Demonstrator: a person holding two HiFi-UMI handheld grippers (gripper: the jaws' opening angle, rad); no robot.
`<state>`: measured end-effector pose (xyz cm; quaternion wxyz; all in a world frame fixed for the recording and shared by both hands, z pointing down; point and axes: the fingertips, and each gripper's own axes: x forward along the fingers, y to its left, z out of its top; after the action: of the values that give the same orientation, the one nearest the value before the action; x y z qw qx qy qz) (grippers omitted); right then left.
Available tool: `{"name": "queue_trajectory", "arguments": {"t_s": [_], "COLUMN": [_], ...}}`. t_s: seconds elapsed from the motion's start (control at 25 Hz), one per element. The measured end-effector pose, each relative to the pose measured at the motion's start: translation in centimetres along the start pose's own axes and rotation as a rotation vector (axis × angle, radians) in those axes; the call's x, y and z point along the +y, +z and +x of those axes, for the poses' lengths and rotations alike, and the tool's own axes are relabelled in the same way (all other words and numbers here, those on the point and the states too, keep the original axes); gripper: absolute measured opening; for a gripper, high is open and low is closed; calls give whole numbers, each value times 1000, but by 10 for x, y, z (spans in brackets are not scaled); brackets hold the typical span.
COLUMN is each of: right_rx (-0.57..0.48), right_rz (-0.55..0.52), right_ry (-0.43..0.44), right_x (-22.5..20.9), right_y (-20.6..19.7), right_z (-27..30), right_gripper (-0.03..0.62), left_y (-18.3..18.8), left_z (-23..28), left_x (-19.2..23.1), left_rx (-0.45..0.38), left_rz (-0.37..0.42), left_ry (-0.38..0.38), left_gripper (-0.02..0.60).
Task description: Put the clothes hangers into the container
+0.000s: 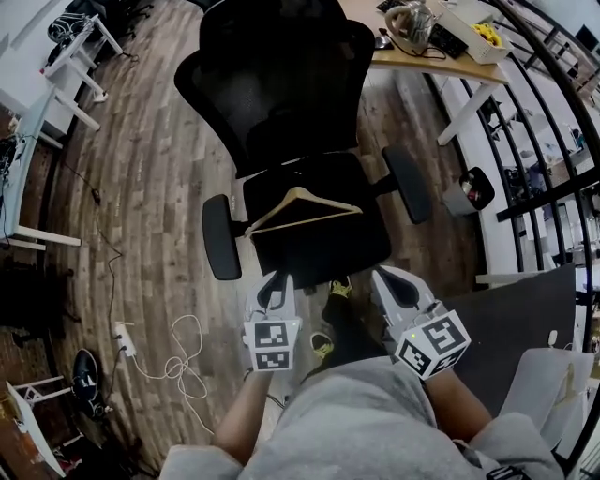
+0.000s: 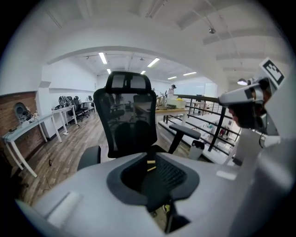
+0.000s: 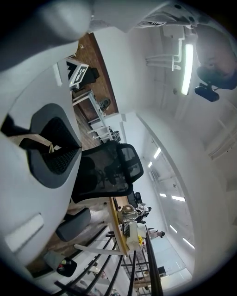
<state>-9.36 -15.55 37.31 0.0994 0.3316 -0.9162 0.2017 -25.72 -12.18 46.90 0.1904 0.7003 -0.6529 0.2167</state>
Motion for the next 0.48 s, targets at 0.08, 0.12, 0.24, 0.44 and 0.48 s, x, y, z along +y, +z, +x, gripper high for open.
{"name": "queue_trajectory", "arguments": {"t_s": [0.08, 0.12, 0.24, 0.44, 0.48], "right_rx": [18, 29, 62, 117, 131], "right_rz": [14, 21, 39, 64, 77], "right_ry": [4, 6, 6, 12, 12], "right_x": [-10, -15, -36, -64, -69], "right_y": [-3, -6, -13, -35, -41], "right_z": [17, 25, 51, 94, 101], "right_gripper": [-2, -2, -2, -2, -2], "left_y": [-9, -14, -31, -80, -94], "left_z": [27, 40, 87, 177, 195], "left_x": [10, 17, 41, 83, 88], "left_rx": [32, 51, 116, 256, 292], "left_rz": [-13, -12, 27, 84, 84], "left_ry": [6, 14, 46, 71, 65], "left_gripper": [82, 95, 155, 238, 244]}}
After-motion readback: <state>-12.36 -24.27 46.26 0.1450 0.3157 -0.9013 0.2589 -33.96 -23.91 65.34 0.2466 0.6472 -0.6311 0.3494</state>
